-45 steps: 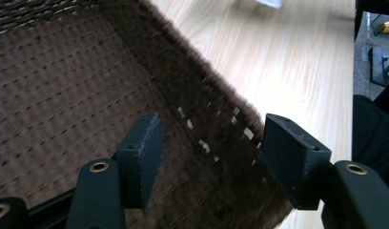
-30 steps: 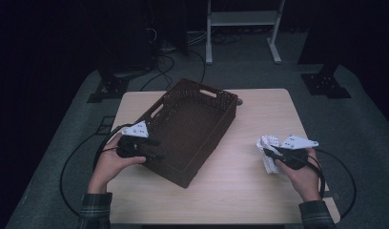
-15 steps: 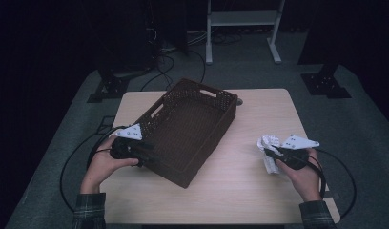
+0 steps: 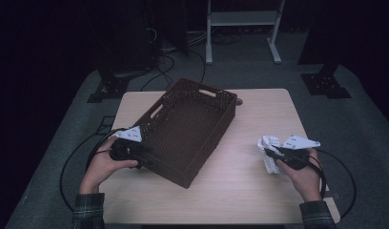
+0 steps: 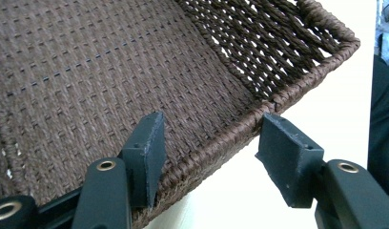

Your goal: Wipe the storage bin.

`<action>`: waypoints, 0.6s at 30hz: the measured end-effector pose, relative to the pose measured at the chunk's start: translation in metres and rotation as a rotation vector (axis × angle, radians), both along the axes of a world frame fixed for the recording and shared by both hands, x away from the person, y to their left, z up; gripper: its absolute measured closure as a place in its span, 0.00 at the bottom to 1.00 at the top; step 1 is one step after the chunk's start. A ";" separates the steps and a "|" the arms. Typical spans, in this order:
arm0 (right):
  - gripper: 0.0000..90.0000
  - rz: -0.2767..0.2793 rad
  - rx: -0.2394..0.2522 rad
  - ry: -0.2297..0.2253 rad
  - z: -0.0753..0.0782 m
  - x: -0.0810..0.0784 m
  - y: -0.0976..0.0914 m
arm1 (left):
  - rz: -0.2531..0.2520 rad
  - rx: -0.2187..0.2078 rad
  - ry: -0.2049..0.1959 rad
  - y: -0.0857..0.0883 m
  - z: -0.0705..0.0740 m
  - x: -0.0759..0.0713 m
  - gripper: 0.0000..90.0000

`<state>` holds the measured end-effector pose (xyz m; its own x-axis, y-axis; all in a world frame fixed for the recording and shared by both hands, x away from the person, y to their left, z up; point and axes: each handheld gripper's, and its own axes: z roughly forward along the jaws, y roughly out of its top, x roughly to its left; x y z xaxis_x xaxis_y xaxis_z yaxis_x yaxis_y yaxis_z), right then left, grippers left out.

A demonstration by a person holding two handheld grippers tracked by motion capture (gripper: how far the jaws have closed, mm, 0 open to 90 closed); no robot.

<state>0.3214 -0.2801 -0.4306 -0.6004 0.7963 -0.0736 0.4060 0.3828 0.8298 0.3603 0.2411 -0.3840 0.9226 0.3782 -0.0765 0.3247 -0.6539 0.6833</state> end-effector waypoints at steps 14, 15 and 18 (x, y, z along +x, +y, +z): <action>0.85 -0.005 0.003 -0.003 0.000 0.000 -0.002 | -0.082 0.011 0.060 -0.040 0.002 -0.009 0.66; 0.85 -0.005 0.003 -0.003 0.000 0.000 -0.002 | -0.086 0.008 0.066 -0.043 0.001 -0.010 0.67; 0.85 -0.004 0.003 -0.001 0.000 0.000 -0.002 | -0.102 0.004 0.075 -0.050 0.000 -0.010 0.70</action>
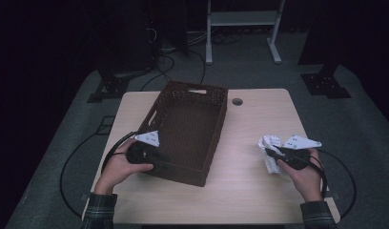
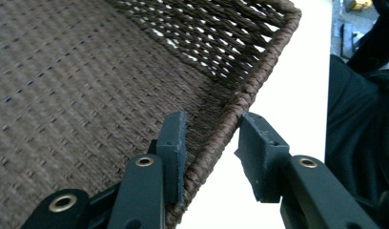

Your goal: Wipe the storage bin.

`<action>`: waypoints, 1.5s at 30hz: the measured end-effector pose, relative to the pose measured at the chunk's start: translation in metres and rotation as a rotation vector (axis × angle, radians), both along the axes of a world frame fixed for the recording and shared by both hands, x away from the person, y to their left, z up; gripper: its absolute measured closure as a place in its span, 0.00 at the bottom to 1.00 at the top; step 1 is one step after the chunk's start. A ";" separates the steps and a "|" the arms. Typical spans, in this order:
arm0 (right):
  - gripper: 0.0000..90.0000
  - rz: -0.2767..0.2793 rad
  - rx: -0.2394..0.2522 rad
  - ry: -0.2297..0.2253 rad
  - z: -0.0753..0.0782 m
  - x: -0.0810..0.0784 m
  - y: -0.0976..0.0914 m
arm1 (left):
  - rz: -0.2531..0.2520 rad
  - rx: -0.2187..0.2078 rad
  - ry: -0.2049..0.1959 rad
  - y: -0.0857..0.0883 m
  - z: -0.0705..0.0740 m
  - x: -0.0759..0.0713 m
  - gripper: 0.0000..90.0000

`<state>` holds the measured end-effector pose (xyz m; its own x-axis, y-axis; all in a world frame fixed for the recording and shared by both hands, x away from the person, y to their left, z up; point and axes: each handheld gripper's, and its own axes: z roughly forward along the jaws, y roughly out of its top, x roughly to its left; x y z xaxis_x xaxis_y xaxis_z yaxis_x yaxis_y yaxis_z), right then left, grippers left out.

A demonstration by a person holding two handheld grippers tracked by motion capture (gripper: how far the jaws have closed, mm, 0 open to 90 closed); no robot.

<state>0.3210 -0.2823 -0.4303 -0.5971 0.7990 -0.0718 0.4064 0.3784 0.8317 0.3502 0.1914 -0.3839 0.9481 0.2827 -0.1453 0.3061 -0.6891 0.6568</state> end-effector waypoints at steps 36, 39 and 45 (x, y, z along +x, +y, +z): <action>0.85 0.001 0.005 -0.006 0.002 -0.001 -0.001 | -0.033 0.027 -0.041 -0.111 0.001 0.002 0.90; 0.85 -0.003 0.008 -0.002 0.002 -0.001 -0.001 | -0.025 0.025 -0.038 -0.120 0.001 0.005 0.90; 0.85 0.001 0.004 -0.003 0.001 0.000 -0.002 | -0.012 0.032 -0.042 -0.138 0.000 0.011 0.89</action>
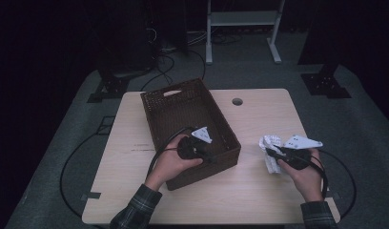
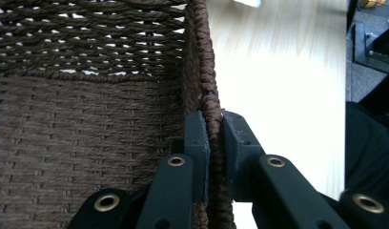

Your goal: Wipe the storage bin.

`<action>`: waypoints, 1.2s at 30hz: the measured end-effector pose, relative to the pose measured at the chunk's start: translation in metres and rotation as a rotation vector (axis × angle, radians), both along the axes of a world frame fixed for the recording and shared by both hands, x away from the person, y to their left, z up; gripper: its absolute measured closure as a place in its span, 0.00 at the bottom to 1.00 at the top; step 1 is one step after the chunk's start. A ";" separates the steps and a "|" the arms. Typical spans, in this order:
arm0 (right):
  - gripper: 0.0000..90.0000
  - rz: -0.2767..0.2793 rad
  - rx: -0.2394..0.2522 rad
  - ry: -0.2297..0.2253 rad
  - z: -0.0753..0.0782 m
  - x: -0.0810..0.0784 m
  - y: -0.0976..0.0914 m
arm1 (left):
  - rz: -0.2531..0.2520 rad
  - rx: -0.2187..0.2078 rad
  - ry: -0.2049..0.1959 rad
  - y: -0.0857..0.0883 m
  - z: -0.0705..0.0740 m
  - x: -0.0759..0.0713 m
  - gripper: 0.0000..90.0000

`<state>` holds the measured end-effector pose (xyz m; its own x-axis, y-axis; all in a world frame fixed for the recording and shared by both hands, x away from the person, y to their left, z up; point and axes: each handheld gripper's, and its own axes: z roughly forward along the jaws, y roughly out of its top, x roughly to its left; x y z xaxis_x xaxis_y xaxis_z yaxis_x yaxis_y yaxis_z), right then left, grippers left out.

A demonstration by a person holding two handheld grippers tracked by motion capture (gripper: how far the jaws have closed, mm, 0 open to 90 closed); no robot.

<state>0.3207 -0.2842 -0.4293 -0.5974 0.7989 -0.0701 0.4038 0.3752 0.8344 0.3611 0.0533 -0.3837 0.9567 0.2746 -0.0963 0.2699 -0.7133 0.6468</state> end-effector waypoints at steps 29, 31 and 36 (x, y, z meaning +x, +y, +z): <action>0.85 0.005 0.008 0.005 -0.002 -0.003 0.001 | -0.032 -0.122 -0.039 0.040 0.014 -0.009 0.59; 0.85 0.005 0.014 0.004 -0.002 -0.003 0.000 | -0.019 -0.114 -0.041 0.048 0.014 -0.011 0.61; 0.85 0.001 0.015 0.003 -0.002 -0.003 -0.001 | -0.002 -0.099 -0.031 0.065 0.013 -0.019 0.64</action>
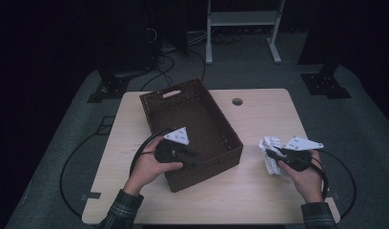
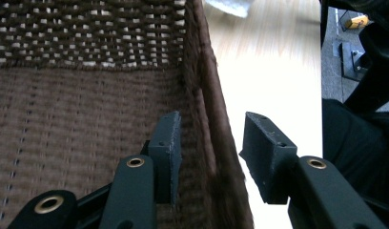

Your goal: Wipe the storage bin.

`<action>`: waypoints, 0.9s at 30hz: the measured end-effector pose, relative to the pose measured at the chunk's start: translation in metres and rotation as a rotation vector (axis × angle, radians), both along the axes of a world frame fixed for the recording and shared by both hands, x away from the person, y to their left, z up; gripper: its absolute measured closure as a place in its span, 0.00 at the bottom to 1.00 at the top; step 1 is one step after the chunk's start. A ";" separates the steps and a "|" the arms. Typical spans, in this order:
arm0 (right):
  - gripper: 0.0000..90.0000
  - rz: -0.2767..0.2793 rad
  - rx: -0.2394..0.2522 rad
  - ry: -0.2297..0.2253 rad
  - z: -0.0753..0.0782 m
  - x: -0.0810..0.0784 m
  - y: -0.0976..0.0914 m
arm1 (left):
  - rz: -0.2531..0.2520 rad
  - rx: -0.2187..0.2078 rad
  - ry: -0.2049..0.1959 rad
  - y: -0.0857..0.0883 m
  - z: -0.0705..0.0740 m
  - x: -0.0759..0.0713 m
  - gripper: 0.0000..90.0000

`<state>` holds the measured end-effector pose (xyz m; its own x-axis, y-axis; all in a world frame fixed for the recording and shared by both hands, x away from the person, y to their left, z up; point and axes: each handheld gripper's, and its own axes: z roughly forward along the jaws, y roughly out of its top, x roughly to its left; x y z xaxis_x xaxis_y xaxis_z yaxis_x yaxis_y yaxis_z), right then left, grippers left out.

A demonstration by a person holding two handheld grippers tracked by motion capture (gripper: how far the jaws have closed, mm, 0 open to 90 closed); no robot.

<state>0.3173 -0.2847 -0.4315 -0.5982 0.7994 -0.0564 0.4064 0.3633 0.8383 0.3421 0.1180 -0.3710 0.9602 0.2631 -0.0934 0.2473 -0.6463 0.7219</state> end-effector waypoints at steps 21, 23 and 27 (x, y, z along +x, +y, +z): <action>0.85 -0.004 -0.004 0.002 -0.001 -0.001 0.000 | 0.035 -0.035 0.020 0.016 -0.014 -0.017 0.90; 0.85 -0.003 -0.005 0.001 -0.001 0.000 0.000 | 0.047 -0.044 0.019 0.012 -0.015 -0.015 0.90; 0.85 -0.005 -0.005 0.002 -0.001 -0.001 0.000 | 0.067 -0.050 0.013 0.004 -0.016 -0.011 0.89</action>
<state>0.3167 -0.2845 -0.4322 -0.5945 0.8019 -0.0595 0.4095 0.3657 0.8358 0.3314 0.1217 -0.3872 0.9393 0.3213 -0.1206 0.2985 -0.5912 0.7493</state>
